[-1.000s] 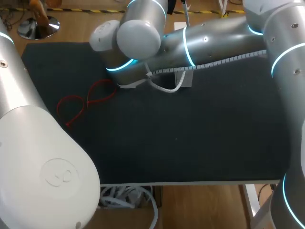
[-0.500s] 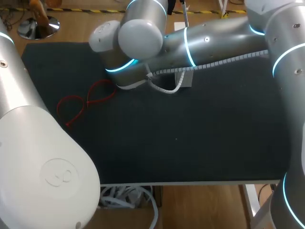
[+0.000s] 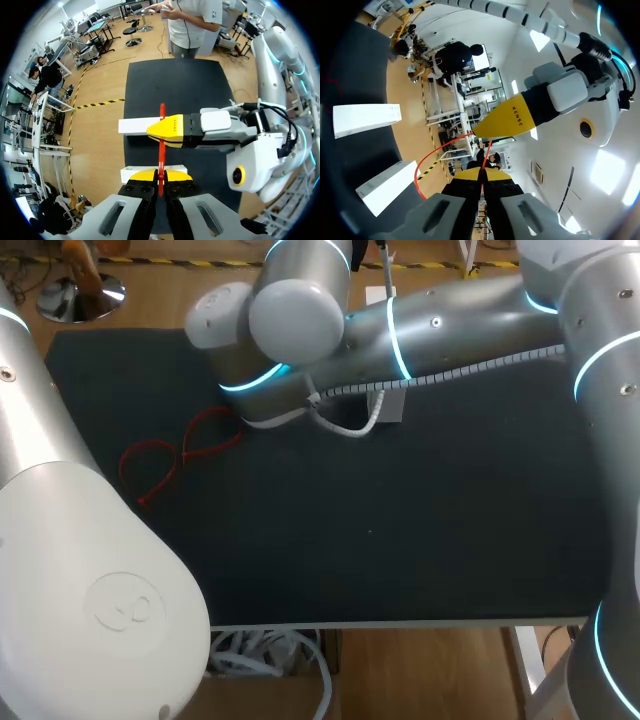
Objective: Grab the tape and strap the tape.
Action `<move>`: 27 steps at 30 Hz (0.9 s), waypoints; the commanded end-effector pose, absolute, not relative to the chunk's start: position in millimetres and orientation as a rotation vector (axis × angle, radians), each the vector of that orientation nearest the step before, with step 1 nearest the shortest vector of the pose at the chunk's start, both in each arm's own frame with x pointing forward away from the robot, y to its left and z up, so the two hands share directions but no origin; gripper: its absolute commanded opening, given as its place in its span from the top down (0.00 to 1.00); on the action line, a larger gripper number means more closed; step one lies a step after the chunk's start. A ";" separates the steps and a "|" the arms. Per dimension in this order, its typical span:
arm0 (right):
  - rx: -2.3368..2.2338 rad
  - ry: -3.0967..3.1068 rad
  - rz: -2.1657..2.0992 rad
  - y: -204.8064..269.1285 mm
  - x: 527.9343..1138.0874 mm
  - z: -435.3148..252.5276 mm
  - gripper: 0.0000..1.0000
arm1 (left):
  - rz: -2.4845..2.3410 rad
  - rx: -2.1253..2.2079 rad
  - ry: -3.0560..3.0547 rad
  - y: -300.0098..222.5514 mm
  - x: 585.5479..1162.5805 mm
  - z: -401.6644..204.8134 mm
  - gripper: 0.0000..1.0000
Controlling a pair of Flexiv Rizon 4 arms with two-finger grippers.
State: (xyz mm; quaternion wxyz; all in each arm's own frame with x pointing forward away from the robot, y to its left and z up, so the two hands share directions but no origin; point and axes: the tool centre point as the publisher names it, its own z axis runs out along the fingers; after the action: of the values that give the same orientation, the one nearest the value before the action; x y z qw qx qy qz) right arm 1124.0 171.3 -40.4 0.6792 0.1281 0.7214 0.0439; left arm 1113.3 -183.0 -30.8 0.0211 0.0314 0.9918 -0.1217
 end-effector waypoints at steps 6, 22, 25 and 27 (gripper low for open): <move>0.290 1.625 0.109 174.2 1124.6 -35.2 1.00 | -0.371 0.098 3.078 -183.5 1113.4 -29.6 1.00; 0.301 1.637 0.151 180.7 1122.7 -34.4 1.00 | -0.371 0.098 3.078 -183.5 1113.4 -29.6 1.00; 0.297 1.639 0.170 184.2 1121.5 -31.3 1.00 | -0.371 0.098 3.078 -183.5 1113.4 -29.6 1.00; 0.296 1.638 0.177 185.4 1121.3 -30.3 1.00 | -0.371 0.098 3.078 -183.5 1113.4 -29.6 1.00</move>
State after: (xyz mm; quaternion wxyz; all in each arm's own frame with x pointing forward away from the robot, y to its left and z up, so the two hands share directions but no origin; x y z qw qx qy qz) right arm 1122.5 186.8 -35.5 0.6741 0.1335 0.7224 0.0770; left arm 1113.4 -182.6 -30.7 0.0211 0.0312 0.9919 -0.1216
